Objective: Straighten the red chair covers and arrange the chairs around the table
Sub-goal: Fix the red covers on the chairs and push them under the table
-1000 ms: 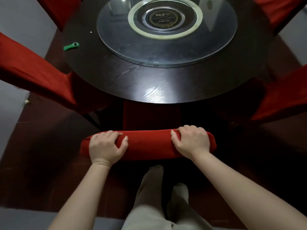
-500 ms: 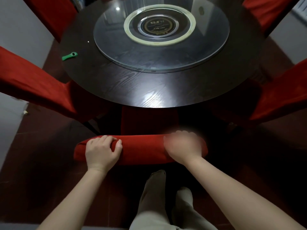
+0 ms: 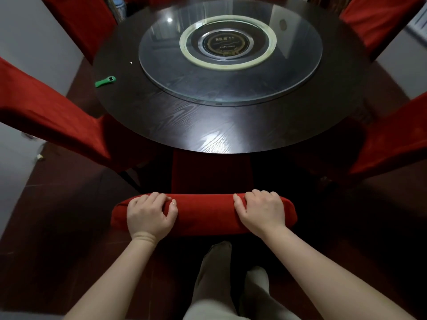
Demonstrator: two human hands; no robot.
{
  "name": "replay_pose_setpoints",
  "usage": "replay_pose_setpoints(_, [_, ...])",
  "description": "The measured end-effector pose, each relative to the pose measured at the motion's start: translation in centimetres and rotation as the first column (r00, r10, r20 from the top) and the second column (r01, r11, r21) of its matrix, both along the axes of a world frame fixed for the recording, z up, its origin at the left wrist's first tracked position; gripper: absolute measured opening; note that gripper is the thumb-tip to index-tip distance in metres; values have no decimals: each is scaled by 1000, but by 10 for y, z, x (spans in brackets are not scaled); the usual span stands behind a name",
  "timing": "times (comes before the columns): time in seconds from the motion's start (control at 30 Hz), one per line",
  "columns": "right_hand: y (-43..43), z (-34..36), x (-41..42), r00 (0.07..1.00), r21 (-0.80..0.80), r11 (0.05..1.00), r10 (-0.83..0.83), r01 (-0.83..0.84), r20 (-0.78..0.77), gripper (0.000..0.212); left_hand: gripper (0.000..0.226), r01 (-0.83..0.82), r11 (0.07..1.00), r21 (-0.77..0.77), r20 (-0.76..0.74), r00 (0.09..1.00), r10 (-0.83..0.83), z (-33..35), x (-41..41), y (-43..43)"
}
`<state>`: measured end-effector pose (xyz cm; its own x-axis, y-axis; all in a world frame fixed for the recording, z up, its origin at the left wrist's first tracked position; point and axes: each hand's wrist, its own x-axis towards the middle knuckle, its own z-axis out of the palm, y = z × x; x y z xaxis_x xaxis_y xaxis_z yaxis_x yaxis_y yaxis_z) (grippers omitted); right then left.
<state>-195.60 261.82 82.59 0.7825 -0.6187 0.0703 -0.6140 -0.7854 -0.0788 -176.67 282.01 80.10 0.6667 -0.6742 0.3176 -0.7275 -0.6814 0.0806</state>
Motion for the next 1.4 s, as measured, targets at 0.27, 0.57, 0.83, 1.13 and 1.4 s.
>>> replay_pose_setpoints(0.27, [16, -8, -2, 997, -52, 998, 31, -28, 74, 59, 41, 45, 999, 16, -12, 999, -45, 1, 12, 15])
replay_pose_setpoints(0.57, [11, -16, -7, 984, -110, 987, 134, -121, 120, 49, 39, -20, 1000, 11, -19, 1000, 20, -5, 1, 13])
replay_pose_setpoints(0.83, [2, -13, -13, 982, -126, 987, 121, -102, 148, 44, 39, -28, 1000, 12, -54, 998, 29, -3, -8, 7])
replay_pose_setpoints(1.13, [-1, -11, -12, 978, -125, 987, 118, -97, 174, 43, 40, -47, 999, 24, -73, 996, 49, 5, -12, 1])
replay_pose_setpoints(1.4, [-11, -7, -9, 987, -31, 996, 83, -80, 135, 46, 41, -49, 998, 41, -72, 996, 52, 4, -10, -9])
